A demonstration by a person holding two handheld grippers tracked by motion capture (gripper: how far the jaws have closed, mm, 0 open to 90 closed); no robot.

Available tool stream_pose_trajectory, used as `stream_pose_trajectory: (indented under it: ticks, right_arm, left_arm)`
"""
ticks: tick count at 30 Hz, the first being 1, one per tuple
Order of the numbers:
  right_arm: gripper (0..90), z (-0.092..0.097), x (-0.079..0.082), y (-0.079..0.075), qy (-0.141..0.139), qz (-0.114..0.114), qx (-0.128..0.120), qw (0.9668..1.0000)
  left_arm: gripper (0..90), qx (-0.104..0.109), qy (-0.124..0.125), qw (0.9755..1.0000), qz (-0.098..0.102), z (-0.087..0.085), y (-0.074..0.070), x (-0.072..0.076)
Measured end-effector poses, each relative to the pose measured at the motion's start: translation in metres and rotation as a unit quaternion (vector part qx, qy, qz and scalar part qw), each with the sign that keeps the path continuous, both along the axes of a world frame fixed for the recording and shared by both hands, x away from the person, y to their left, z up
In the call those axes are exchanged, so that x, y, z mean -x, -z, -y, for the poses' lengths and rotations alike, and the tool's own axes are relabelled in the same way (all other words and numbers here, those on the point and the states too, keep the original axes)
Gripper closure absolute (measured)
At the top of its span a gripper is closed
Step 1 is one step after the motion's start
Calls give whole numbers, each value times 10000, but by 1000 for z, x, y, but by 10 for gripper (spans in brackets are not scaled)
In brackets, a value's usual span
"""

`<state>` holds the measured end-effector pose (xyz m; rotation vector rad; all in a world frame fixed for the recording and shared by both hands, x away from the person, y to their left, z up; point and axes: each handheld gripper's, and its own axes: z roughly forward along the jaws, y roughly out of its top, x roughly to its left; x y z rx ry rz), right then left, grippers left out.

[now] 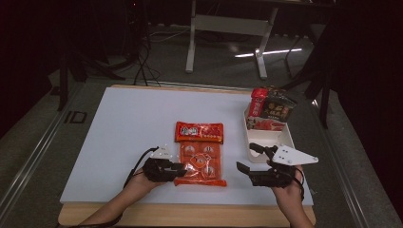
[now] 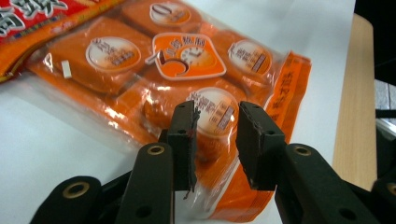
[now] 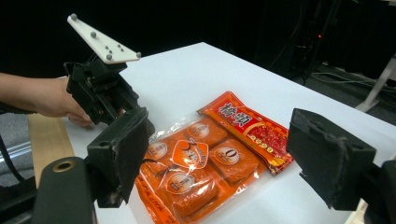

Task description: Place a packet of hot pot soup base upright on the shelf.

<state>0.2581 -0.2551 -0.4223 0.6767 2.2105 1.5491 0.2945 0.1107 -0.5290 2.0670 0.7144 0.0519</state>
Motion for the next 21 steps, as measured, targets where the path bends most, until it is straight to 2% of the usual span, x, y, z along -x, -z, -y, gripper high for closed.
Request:
stream_pose_trajectory:
  ticks: [1, 2, 3, 5, 6, 11, 21]
  right_arm:
    - [210, 0, 0, 0, 0, 0, 0, 10000]
    - [212, 0, 0, 0, -5, 16, -2, 10000]
    - [212, -1, 1, 0, -7, 23, -7, 10000]
    - [210, -1, 1, 0, 3, 30, 5, 10000]
    - [210, -2, 1, 0, 5, 19, 5, 10000]
    - [204, -3, 0, 2, 12, -4, 50, 10000]
    - [155, -4, 2, 3, 51, 37, -8, 10000]
  left_arm:
    - [597, 0, 0, 10000, 0, 0, 0, 0]
    - [597, 13, -85, 10000, 2, 0, -2, 0]
    - [478, 69, -170, 9998, -13, -2, -5, -2]
    - [367, 45, -197, 9998, 30, -3, -7, -3]
    - [348, 55, -205, 9998, 36, -5, -9, -5]
    - [299, 64, -242, 9997, 32, -8, -14, -13]
    - [289, 107, -616, 9980, 74, -16, -20, -42]
